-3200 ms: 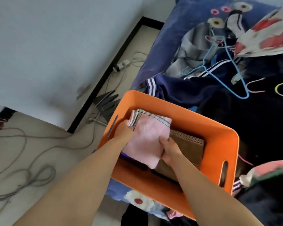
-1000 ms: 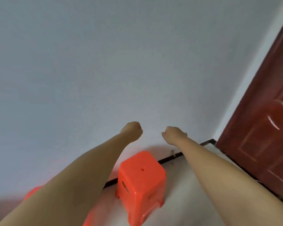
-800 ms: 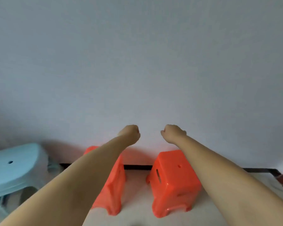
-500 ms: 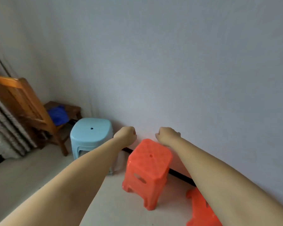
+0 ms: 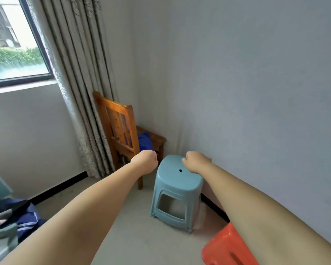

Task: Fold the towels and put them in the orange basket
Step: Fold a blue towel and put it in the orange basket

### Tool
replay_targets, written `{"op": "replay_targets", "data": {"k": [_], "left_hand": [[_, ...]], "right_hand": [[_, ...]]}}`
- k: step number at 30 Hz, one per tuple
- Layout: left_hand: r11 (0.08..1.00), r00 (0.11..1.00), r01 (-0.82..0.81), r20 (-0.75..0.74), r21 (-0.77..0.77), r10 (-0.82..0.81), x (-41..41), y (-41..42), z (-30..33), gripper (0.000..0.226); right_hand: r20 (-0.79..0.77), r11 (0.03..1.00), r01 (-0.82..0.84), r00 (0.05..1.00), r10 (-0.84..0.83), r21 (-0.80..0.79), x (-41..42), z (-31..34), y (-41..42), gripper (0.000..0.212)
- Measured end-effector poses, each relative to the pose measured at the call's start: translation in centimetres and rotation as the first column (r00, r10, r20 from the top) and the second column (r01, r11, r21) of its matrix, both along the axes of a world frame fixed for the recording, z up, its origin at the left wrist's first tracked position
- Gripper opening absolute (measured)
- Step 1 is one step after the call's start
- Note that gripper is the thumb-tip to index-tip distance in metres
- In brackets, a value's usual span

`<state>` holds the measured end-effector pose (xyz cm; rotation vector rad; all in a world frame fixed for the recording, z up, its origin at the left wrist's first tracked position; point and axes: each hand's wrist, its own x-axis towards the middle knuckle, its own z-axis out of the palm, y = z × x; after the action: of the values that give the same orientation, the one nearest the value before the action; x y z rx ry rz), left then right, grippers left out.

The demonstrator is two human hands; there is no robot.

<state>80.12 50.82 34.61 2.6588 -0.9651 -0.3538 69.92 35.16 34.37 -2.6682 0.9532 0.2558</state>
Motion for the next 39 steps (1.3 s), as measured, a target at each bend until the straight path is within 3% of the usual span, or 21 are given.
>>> {"op": "replay_targets", "data": {"k": [4, 7, 10, 15, 22, 28, 36, 39], "left_hand": [[0.999, 0.999, -0.035, -0.031, -0.008, 0.035, 4.2, 0.1, -0.9, 0.030], [0.999, 0.997, -0.043, -0.060, 0.018, 0.044, 7.0, -1.2, -2.2, 0.032], [0.998, 0.996, -0.043, -0.079, 0.040, 0.046, 11.3, -4.0, -3.5, 0.031], [0.995, 0.986, -0.082, -0.138, 0.050, 0.089, 19.2, -9.9, -4.9, 0.027], [0.991, 0.970, -0.100, -0.215, 0.091, 0.117, 27.7, -16.3, -8.0, 0.027], [0.982, 0.947, -0.029, -0.310, 0.184, 0.086, 34.2, -20.6, -13.8, 0.027], [0.938, 0.893, 0.173, -0.449, 0.300, -0.021, 42.7, -27.7, -23.6, 0.028], [0.921, 0.893, 0.181, -0.449, 0.345, -0.007, 45.3, -30.1, -28.7, 0.028]], "right_hand": [[-0.017, 0.999, -0.053, 0.998, 0.053, -0.006, 6.1, -0.6, 0.4, 0.032], [-0.046, 0.997, -0.074, 0.996, 0.073, -0.004, 9.6, -1.6, -0.9, 0.022], [-0.053, 0.998, -0.062, 0.997, 0.062, 0.015, 13.5, -3.2, -4.1, 0.020], [-0.083, 0.999, -0.040, 0.996, 0.043, 0.034, 20.3, -5.5, -11.8, 0.040], [-0.194, 0.992, -0.040, 0.979, 0.062, 0.117, 27.8, -9.5, -19.2, 0.029], [-0.275, 0.978, -0.002, 0.960, 0.060, 0.208, 33.2, -16.7, -21.3, 0.031], [-0.358, 0.893, 0.248, 0.928, -0.108, 0.375, 39.1, -28.4, -23.5, 0.043], [-0.387, 0.902, 0.258, 0.915, -0.113, 0.346, 41.2, -33.7, -24.4, 0.041]]}}
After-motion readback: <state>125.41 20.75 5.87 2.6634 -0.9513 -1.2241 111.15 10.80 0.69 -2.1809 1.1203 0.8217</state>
